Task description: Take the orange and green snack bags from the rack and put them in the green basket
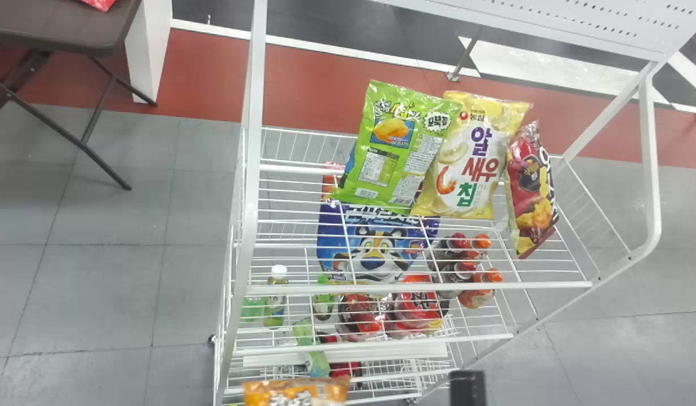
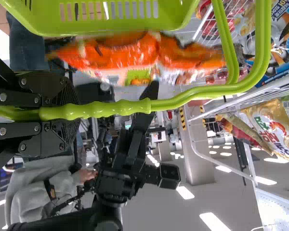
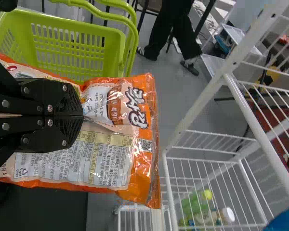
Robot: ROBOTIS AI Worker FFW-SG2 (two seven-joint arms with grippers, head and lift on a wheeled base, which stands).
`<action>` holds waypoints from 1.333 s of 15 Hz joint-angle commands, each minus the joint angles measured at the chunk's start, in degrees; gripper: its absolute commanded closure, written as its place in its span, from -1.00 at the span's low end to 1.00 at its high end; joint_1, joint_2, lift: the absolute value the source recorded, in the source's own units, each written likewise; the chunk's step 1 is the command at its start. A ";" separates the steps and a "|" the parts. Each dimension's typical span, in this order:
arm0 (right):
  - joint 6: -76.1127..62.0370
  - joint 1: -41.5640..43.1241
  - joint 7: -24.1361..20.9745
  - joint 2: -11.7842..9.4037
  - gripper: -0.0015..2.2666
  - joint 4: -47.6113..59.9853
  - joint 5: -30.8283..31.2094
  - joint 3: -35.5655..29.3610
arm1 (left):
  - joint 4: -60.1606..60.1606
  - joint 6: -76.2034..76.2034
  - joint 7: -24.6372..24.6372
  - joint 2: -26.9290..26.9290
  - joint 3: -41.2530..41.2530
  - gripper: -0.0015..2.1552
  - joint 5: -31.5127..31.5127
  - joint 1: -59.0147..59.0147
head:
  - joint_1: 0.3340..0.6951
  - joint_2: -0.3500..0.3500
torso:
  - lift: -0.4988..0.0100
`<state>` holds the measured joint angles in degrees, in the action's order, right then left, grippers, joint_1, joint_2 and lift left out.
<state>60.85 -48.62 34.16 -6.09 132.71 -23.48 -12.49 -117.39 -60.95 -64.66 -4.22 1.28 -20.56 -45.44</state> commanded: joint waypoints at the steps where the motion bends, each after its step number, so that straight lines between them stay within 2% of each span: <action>1: -4.99 0.72 -0.94 -0.06 0.99 -2.28 2.74 6.16 | 0.06 0.16 -0.12 -0.09 0.39 0.99 0.25 -0.09 | 1.00 -1.00 | 0.96; 5: -15.01 3.36 -3.67 -1.20 0.99 -9.49 5.82 15.65 | -0.03 0.16 -0.47 -0.18 0.91 0.99 0.61 -0.35 | 1.00 -1.00 | 0.96; 7: -15.54 3.36 -4.55 -1.47 0.98 -9.93 7.40 18.82 | -0.12 0.16 -0.73 -0.26 0.83 0.99 0.61 -0.44 | 1.00 -1.00 | 0.96; 9: -13.78 2.92 -5.25 -2.70 0.98 -9.84 8.01 21.19 | -0.03 0.34 -0.64 -0.26 0.83 0.99 0.61 -0.44 | 1.00 -1.00 | 0.96; 12: -12.20 2.39 -8.94 -4.63 0.99 -9.93 10.03 24.62 | -0.03 0.52 -0.73 -0.26 0.83 0.99 0.61 -0.44 | 1.00 -0.82 | 0.96; 13: -11.32 2.48 -9.29 -4.72 0.87 -9.84 9.51 24.62 | -0.03 0.69 -0.73 -0.26 0.83 0.99 0.61 -0.44 | 1.00 -0.83 | 0.96; 14: -11.32 2.30 -10.35 -4.81 0.25 -9.22 9.42 24.18 | -0.03 0.69 -0.73 -0.26 0.83 0.99 0.61 -0.44 | 1.00 -0.87 | 0.96; 15: -11.14 2.30 -10.52 -4.89 -0.81 -8.78 9.24 23.48 | -0.03 0.69 -0.73 -0.26 0.83 0.99 0.61 -0.44 | 1.00 -0.89 | 0.96; 16: -10.26 2.13 -10.79 -4.89 -1.00 -8.26 8.45 22.51 | -0.03 0.69 -0.73 -0.35 0.74 0.99 0.61 -0.44 | 1.00 -0.99 | 0.96; 20: -4.11 -0.42 -10.79 -5.24 -0.95 -2.54 6.78 18.91 | 0.06 1.04 -0.82 -0.26 0.56 0.99 0.52 -0.35 | 1.00 -1.00 | 0.96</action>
<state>53.13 -48.15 23.39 -11.20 127.55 -16.47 7.62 -117.39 -60.01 -65.42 -4.52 1.91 -19.99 -45.86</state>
